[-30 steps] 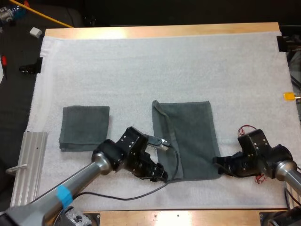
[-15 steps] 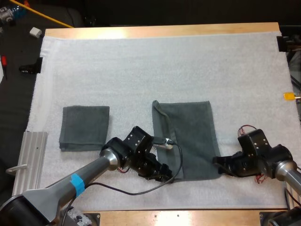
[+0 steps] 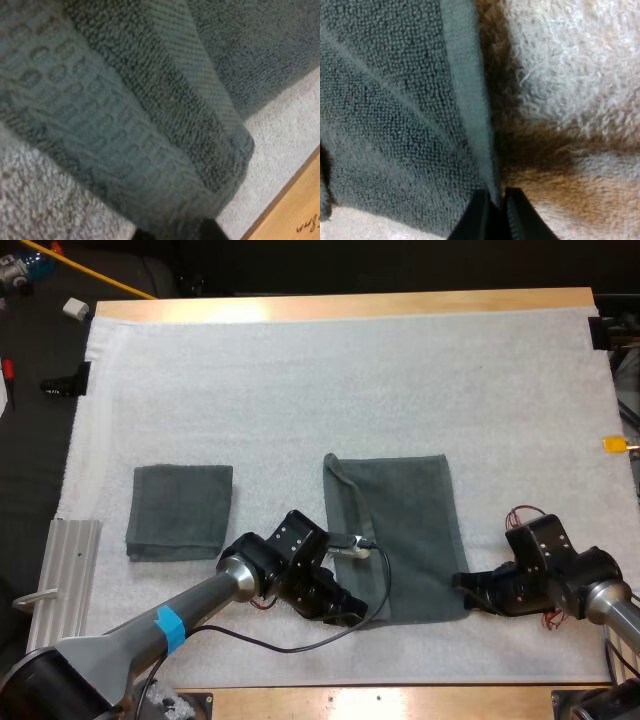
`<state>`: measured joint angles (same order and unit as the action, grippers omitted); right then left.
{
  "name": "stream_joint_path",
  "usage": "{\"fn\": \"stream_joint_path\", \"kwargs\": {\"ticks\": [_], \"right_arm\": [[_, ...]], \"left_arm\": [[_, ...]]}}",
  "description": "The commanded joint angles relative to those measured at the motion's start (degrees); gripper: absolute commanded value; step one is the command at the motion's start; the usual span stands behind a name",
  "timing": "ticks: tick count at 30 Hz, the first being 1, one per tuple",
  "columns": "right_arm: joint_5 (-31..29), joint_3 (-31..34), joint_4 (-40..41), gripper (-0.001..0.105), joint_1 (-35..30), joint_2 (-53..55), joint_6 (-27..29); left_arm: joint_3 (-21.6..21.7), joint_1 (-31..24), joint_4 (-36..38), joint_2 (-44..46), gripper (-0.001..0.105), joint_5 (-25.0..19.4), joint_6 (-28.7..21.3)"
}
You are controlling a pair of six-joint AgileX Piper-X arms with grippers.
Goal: Pick towel from pile, fold and stack
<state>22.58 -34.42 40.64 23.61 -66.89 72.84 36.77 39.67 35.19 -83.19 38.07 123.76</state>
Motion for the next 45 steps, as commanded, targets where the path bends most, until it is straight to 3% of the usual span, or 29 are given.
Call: {"fn": "stream_joint_path", "kwargs": {"ticks": [1,3,13,22,25,30,38,45], "right_arm": [[0.1,0.0,0.4,0.0,-0.1,0.1,0.6],[0.5,0.0,0.6,0.001,0.0,0.2,0.8],[-0.4,-1.8,13.0,0.0,0.2,10.4,1.9],[0.3,-2.7,21.2,0.0,-0.1,19.7,-0.2],[2.2,-2.6,18.8,0.0,0.0,19.6,-1.0],[3.0,-2.7,9.6,0.0,0.1,17.8,-8.5],[3.0,-2.7,-8.4,0.0,0.0,7.7,-19.3],[1.0,-2.8,-20.6,0.0,0.0,-0.9,-25.8]], "left_arm": [[0.1,0.4,0.1,0.2,0.008,-0.2,0.4],[0.1,0.4,1.1,0.6,0.0,-0.6,-0.3],[0.2,0.5,15.9,12.5,0.0,-6.9,-11.9],[0.6,3.2,21.7,20.0,0.0,-9.0,-12.4],[0.5,3.0,19.0,19.1,0.0,-6.3,-12.2],[0.5,1.2,13.1,15.9,0.0,-2.4,-10.7],[0.7,-10.7,2.9,9.9,0.0,6.6,-7.1],[0.7,-18.5,-4.9,5.9,0.0,8.7,-4.2]]}}
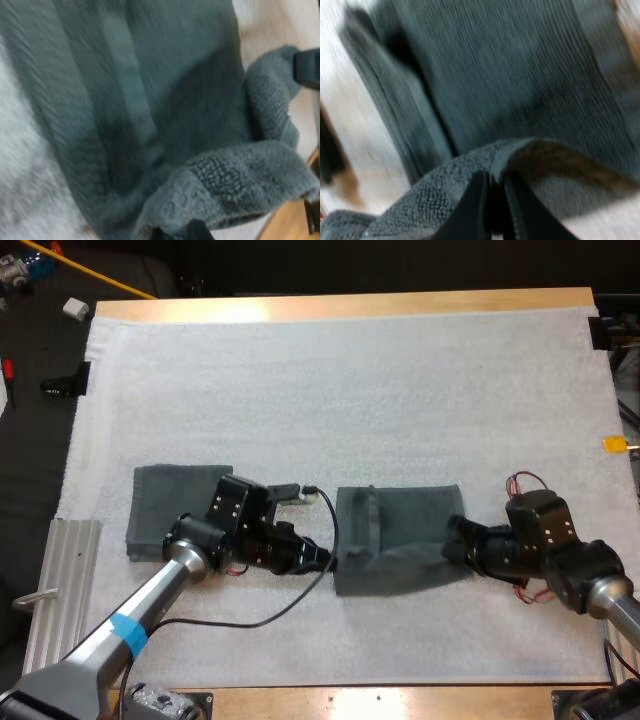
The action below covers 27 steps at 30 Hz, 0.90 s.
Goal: Pick towel from pile, fold and stack
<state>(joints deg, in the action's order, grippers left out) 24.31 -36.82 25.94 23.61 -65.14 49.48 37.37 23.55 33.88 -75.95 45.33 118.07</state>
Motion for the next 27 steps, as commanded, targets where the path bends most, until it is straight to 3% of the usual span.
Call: {"fn": "stream_joint_path", "kwargs": {"ticks": [1,7,16,27], "right_arm": [[-1.1,-0.4,-7.2,0.0,0.0,-3.4,-3.3],[-3.6,-0.5,-12.2,0.0,-0.2,-5.7,-7.4],[-13.9,-0.5,-16.4,0.0,-0.1,-6.3,-10.6],[-15.3,-0.5,-17.9,0.0,-0.2,-6.7,-10.5]], "left_arm": [[0.1,-3.2,-4.6,-1.8,0.0,1.8,1.9],[0.4,-4.1,-9.0,-3.9,0.0,2.3,4.0],[0.6,-4.1,-17.9,-5.7,0.0,1.1,7.1],[0.7,-4.3,-20.8,-6.1,0.0,-1.1,7.2]]}}
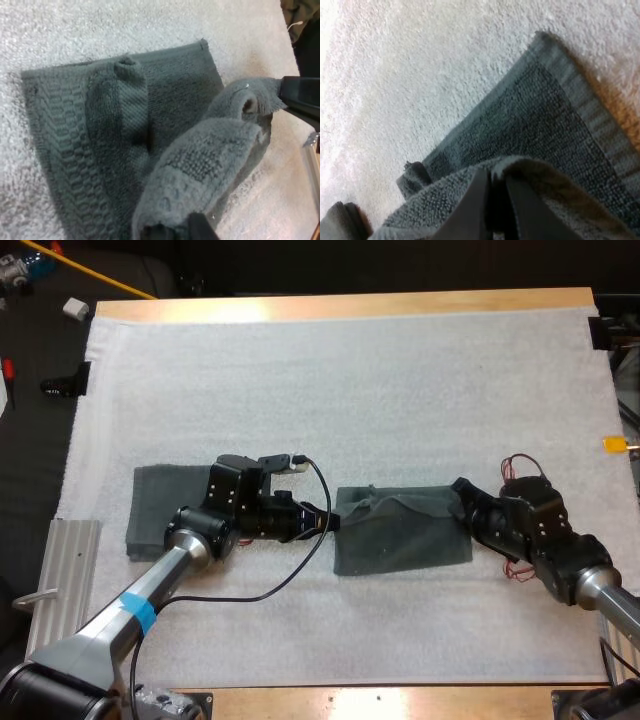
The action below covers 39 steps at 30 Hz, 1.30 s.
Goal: Pick towel from pile, fold and stack
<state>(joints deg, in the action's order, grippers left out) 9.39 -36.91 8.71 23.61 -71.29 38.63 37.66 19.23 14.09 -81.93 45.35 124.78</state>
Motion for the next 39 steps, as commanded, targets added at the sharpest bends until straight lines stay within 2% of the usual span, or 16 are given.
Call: {"fn": "stream_joint_path", "kwargs": {"ticks": [1,6,9,12,14,15,16,18,20,21,23,30,39], "right_arm": [[-0.2,-0.4,-0.8,0.0,-0.3,-0.5,0.3],[-1.1,-0.3,-1.4,0.0,-0.2,0.2,0.1],[-1.2,-0.4,-1.9,0.005,-0.2,0.0,-0.1],[-1.0,-0.3,-3.8,0.028,-0.2,-0.1,-0.4],[-0.8,-0.2,-6.3,0.05,-0.1,-0.2,-0.6],[-0.5,-0.3,-10.1,0.065,-0.2,-0.2,-0.2],[-0.4,-0.2,-12.0,0.067,-0.2,-0.1,0.2],[-0.2,-0.2,-15.7,0.067,-0.1,0.0,1.6],[1.2,-0.5,-18.6,0.066,-0.3,1.8,6.2],[1.8,-0.9,-17.3,0.067,-0.3,3.4,9.5],[1.4,-0.4,-16.9,0.064,-0.1,2.5,7.8],[0.9,-1.6,-3.6,0.064,0.0,9.7,19.4],[-0.6,-5.2,17.2,0.064,0.0,19.3,29.2]], "left_arm": [[0.5,0.1,-1.1,-0.1,0.0,-1.3,0.5],[0.3,0.0,-1.2,0.1,0.001,-0.9,0.2],[0.4,0.1,-1.5,0.0,0.011,-0.9,0.3],[0.4,0.1,-2.0,0.0,0.034,-0.6,0.6],[0.7,0.1,-2.7,0.2,0.052,0.1,1.0],[1.4,0.1,-3.4,0.2,0.062,1.3,1.5],[1.8,0.0,-3.6,0.1,0.064,2.2,1.7],[3.0,-0.1,-3.8,0.3,0.064,4.8,2.3],[4.8,0.0,-3.4,1.9,0.062,8.7,2.8],[5.2,-0.1,-2.9,3.4,0.062,9.3,3.0],[4.5,0.2,-3.1,3.0,0.061,7.5,2.3],[4.4,0.1,1.3,12.9,0.061,5.1,1.4],[4.4,0.0,16.8,26.3,0.061,-3.2,-4.1]]}}
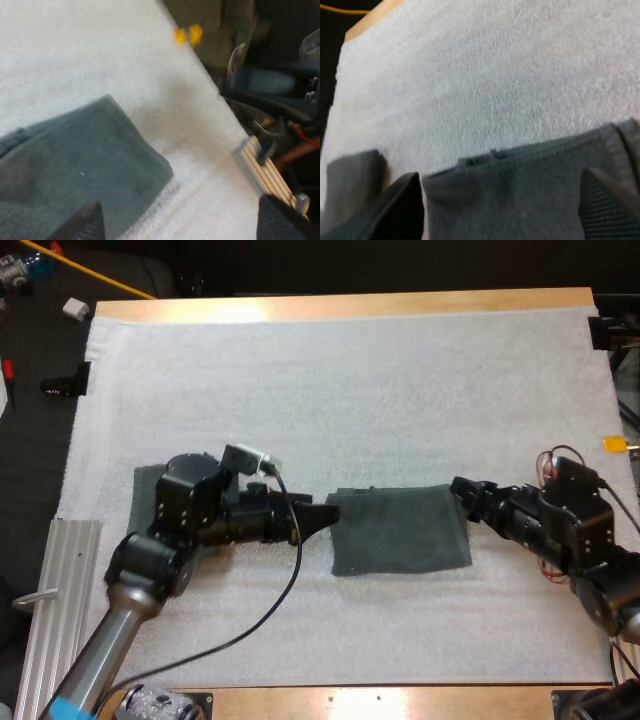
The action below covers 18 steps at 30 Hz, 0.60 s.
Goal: Pick towel from pile, fold and stack
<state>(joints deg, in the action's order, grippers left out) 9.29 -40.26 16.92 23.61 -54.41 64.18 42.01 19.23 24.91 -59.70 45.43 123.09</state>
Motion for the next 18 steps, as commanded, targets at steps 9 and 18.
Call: {"fn": "stream_joint_path", "kwargs": {"ticks": [9,18], "right_arm": [[-1.3,-5.8,18.0,0.064,-0.2,6.6,8.2],[-2.3,-10.0,32.1,0.064,-0.2,10.2,12.3]], "left_arm": [[0.3,0.0,16.6,12.7,0.061,-7.3,-5.4],[0.3,0.0,28.7,22.9,0.062,-8.1,-5.9]]}}
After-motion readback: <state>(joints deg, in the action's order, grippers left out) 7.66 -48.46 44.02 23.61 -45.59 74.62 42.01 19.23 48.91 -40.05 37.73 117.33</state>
